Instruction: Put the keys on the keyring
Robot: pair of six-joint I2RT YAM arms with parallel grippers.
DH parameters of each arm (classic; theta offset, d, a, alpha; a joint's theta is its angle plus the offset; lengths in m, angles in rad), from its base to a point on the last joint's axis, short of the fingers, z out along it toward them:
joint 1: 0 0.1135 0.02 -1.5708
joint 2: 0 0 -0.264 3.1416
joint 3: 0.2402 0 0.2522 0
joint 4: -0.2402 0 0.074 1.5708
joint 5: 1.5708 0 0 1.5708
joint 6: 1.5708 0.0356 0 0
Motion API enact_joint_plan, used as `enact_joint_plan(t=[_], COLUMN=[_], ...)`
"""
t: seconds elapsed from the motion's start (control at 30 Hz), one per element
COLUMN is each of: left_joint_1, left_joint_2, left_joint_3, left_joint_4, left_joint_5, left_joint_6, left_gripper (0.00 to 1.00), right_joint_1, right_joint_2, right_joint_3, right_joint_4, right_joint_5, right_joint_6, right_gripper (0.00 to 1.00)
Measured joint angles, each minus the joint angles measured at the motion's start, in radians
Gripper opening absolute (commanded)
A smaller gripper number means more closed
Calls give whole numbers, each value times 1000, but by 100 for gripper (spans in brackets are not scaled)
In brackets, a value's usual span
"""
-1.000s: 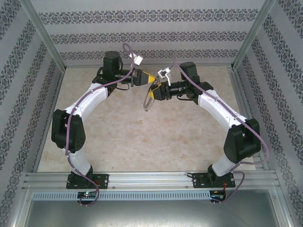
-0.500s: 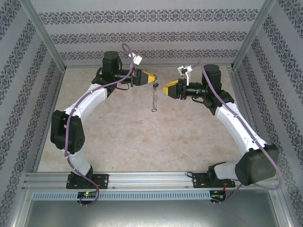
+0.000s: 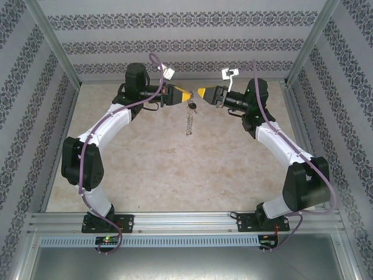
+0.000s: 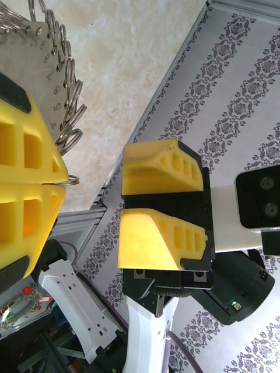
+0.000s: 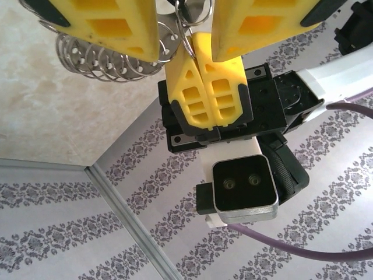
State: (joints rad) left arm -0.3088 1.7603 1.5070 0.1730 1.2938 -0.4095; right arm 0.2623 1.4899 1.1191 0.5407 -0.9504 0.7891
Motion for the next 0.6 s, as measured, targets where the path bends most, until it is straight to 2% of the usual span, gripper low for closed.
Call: enact_joint_plan(t=[0.47, 0.6], left_joint_1=[-3, -6], left_joint_2=[0, -1], left_joint_3=[0, 0], left_joint_4=[0, 0], left_joint_5=[0, 0], left_joint_6=[-4, -4], left_gripper=[0, 0], right_joint_1=[37, 37], right_joint_2=[5, 13], right_joint_3=[-42, -49], right_joint_4=[93, 96], right_joint_5=[0, 0], right_joint_6=[51, 53], right_gripper=[35, 32])
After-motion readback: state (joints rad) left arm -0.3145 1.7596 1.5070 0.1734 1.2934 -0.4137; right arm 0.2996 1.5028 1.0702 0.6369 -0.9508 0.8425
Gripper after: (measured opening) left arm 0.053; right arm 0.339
